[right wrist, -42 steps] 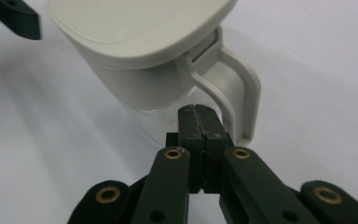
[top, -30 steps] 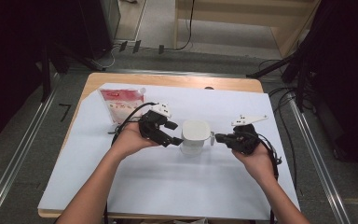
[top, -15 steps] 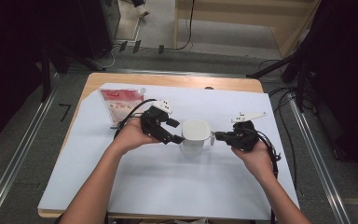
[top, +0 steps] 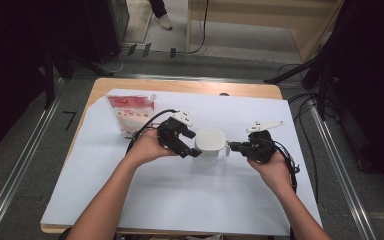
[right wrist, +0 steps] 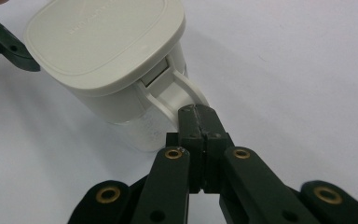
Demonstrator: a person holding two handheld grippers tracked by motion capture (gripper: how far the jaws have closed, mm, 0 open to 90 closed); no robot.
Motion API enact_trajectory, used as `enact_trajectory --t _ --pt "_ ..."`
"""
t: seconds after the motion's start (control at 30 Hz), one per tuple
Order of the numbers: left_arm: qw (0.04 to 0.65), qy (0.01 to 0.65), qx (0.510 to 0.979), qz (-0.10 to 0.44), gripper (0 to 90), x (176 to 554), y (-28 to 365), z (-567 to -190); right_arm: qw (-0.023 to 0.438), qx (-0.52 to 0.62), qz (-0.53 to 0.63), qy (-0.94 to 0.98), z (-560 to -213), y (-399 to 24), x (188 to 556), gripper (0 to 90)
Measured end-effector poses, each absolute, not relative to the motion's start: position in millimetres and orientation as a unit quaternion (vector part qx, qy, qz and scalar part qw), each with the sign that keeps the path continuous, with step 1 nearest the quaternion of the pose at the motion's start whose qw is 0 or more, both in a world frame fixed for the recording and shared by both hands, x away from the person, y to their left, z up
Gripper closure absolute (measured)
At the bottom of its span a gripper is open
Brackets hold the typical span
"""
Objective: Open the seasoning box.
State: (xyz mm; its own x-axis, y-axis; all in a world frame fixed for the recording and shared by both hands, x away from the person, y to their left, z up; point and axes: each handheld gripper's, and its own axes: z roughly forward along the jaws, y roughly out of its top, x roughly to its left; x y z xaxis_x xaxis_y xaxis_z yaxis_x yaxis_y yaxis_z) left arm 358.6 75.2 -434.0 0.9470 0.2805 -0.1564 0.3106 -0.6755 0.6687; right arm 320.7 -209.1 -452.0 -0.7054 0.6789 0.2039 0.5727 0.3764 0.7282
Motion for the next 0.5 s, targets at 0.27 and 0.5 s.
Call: enact_trajectory --t 0.27,0.5 --pt "0.371 0.163 0.914 -0.026 23.6 360.3 73.5 -436.7 0.067 0.383 0.408 0.826 -453.3 -208.9 319.9 90.0" --pt "0.374 0.161 0.913 -0.031 22.3 362.0 73.9 -437.3 0.069 0.385 0.407 0.825 -453.9 -208.5 319.3 90.0"
